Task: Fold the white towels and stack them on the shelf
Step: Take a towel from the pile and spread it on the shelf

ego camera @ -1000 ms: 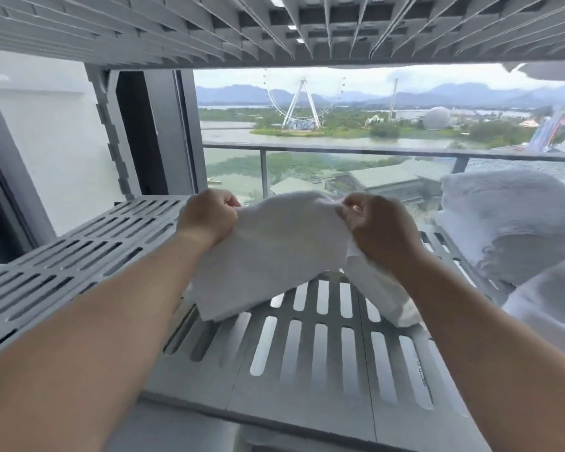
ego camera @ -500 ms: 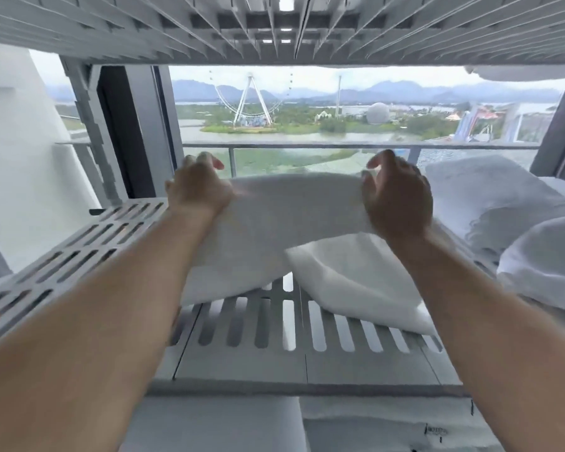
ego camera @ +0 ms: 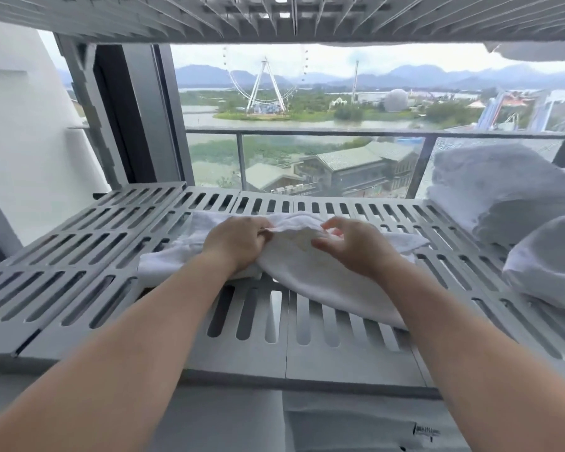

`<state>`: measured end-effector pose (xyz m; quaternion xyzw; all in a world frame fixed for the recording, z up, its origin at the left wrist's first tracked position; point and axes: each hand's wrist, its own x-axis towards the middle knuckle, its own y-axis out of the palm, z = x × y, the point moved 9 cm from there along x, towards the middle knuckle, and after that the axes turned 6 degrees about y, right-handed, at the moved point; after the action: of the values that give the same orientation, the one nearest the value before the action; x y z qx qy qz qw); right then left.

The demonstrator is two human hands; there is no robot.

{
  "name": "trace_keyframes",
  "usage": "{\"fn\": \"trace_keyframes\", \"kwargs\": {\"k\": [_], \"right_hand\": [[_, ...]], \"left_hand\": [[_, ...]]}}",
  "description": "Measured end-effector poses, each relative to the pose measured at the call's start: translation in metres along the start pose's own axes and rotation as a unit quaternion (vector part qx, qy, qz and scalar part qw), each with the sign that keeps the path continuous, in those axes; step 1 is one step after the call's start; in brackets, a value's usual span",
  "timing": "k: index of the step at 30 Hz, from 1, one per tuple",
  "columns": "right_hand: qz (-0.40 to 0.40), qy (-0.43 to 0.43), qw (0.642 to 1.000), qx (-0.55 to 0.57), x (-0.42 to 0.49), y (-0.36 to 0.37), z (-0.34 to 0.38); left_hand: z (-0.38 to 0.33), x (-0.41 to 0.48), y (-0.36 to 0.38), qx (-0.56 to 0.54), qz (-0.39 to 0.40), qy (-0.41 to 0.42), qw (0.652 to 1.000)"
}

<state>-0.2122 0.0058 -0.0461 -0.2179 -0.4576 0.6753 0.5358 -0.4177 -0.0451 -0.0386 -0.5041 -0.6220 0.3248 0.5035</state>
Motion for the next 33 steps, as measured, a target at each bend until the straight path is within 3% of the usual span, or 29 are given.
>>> {"fn": "trace_keyframes", "kwargs": {"k": [12, 16, 19, 22, 26, 28, 33], "right_hand": [[-0.075, 0.018, 0.997, 0.011, 0.013, -0.014, 0.013], [-0.109, 0.034, 0.993, 0.025, 0.017, -0.023, 0.015], [-0.083, 0.008, 0.996, 0.021, 0.016, -0.025, 0.016], [-0.007, -0.027, 1.000, -0.015, 0.016, -0.017, 0.018], [0.074, 0.003, 0.982, -0.173, 0.026, 0.004, 0.000], [0.113, 0.013, 0.968, -0.222, 0.028, 0.013, -0.008], [0.122, 0.042, 0.987, -0.090, 0.028, 0.007, -0.012]], "left_hand": [[0.004, 0.012, -0.028, 0.062, -0.054, -0.011, 0.997], [-0.001, 0.013, -0.030, 0.012, -0.012, 0.015, 1.000], [0.000, 0.010, -0.029, -0.014, 0.059, 0.024, 0.998], [0.012, 0.012, -0.020, 0.036, 0.115, 0.011, 0.993], [0.023, 0.014, -0.001, 0.167, 0.181, 0.004, 0.969], [0.024, 0.017, 0.008, 0.174, 0.201, 0.003, 0.964], [0.010, 0.019, 0.012, 0.116, 0.232, -0.018, 0.966]]}}
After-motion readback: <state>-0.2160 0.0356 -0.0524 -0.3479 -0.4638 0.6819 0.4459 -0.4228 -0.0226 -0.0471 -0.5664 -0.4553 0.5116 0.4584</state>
